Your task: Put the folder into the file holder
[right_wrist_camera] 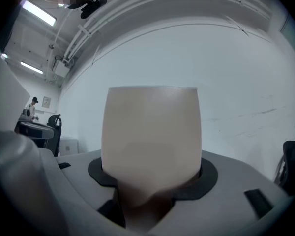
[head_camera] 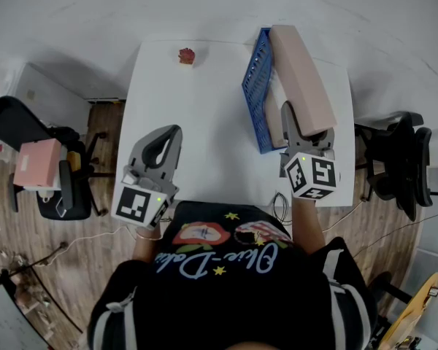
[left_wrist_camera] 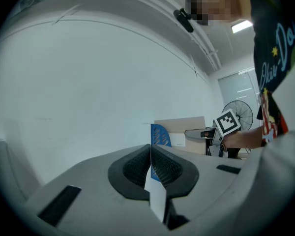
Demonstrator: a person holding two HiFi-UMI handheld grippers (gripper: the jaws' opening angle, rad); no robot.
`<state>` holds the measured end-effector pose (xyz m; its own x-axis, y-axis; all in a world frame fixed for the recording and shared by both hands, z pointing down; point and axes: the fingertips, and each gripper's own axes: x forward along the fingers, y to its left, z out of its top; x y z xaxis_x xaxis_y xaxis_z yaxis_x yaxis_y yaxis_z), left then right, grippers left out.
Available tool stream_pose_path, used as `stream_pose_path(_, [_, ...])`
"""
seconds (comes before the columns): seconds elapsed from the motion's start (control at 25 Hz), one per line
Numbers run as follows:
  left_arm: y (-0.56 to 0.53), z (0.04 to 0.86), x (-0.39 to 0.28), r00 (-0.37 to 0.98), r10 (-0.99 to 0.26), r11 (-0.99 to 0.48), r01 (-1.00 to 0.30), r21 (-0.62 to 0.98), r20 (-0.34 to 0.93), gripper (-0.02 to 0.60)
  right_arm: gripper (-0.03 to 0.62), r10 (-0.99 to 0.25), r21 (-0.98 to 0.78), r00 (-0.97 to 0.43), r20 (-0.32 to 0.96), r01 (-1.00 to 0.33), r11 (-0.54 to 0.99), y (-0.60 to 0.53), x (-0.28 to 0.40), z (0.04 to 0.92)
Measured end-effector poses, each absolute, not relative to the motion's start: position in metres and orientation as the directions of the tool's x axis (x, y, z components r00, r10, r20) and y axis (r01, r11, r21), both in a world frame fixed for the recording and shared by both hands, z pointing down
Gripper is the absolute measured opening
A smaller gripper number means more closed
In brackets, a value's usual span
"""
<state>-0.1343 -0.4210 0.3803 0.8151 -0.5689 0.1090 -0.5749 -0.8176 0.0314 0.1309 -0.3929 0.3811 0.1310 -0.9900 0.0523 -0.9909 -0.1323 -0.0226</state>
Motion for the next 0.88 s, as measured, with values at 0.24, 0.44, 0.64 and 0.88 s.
stream_pose_path(0.24, [-0.42, 0.381, -0.132, 0.823, -0.558, -0.826, -0.563, 0.023, 0.104, 0.005, 0.262, -0.992, 0.009, 0.111, 0.054, -0.994, -0.111, -0.393, 0.124, 0.382])
stream_pose_path(0.44, [-0.419, 0.382, -0.13, 0.829, -0.548, -0.832, -0.554, 0.03, 0.109, 0.005, 0.262, -0.993, 0.023, 0.101, 0.057, -0.995, -0.099, -0.393, 0.117, 0.385])
stream_pose_path(0.64, [-0.42, 0.381, -0.125, 0.834, -0.541, -0.836, -0.547, 0.034, 0.108, 0.005, 0.263, -0.994, 0.023, 0.096, 0.054, -0.995, -0.095, -0.393, 0.117, 0.386])
stream_pose_path(0.88, [-0.419, 0.381, -0.121, 0.842, -0.529, -0.844, -0.535, 0.031, 0.105, 0.005, 0.272, -0.994, 0.024, 0.096, 0.059, -0.995, -0.095, -0.389, 0.116, 0.384])
